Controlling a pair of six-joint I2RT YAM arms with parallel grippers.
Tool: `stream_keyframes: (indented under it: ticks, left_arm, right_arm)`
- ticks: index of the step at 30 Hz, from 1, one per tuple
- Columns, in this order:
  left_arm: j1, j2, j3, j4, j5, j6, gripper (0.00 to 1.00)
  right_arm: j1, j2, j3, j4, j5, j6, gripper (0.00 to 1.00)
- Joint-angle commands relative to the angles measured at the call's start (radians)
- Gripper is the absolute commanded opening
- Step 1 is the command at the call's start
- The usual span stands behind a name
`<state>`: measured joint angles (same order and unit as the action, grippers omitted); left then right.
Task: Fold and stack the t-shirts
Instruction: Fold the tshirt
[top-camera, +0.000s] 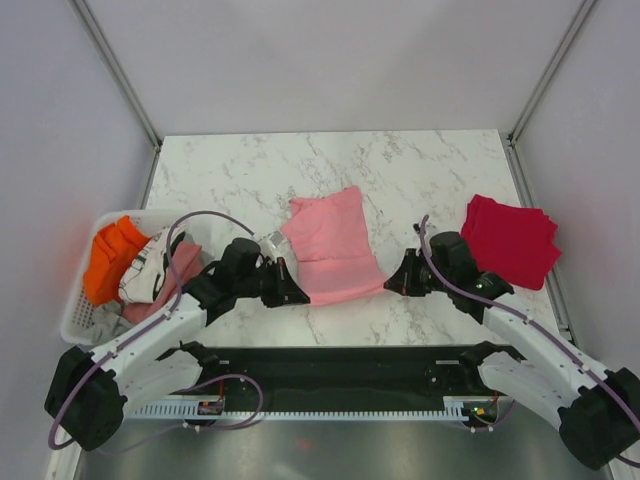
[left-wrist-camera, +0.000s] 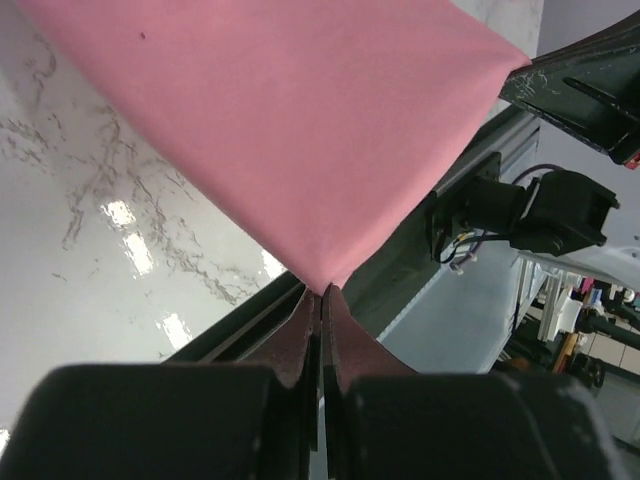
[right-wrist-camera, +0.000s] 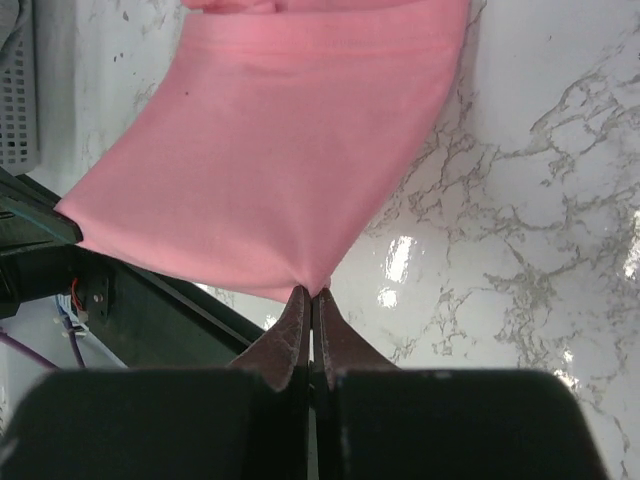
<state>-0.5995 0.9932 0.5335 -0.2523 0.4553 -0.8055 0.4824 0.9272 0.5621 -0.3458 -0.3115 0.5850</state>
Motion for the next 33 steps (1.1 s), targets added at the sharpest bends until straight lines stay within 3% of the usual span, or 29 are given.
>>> stream_keyframes:
  ticks: [1,9,14,28,33]
  left_arm:
    - [-0.005,-0.077,0.023,-0.067,0.048,-0.043,0.02]
    - [0.012,-0.085,0.124,-0.088,0.091,-0.083,0.02]
    - [0.099,0.011,0.215,-0.088,0.105,-0.061,0.02]
    - [0.351,0.428,0.448,-0.010,0.123,0.019,0.02]
    - [0.443,0.717,0.611,0.057,0.167,0.002,0.02]
  right_arm:
    - [0.002,-0.068,0.097,-0.145,0.038,-0.004,0.00]
    - [0.002,-0.016,0.317,-0.259,0.208,-0.083,0.00]
    - [-0.011,0.166,0.432,-0.193,0.247,-0.117,0.00]
    - [-0.102,0.729,0.811,-0.044,0.152,-0.142,0.00]
    - [-0.143,0.997,1.040,0.005,0.082,-0.102,0.00]
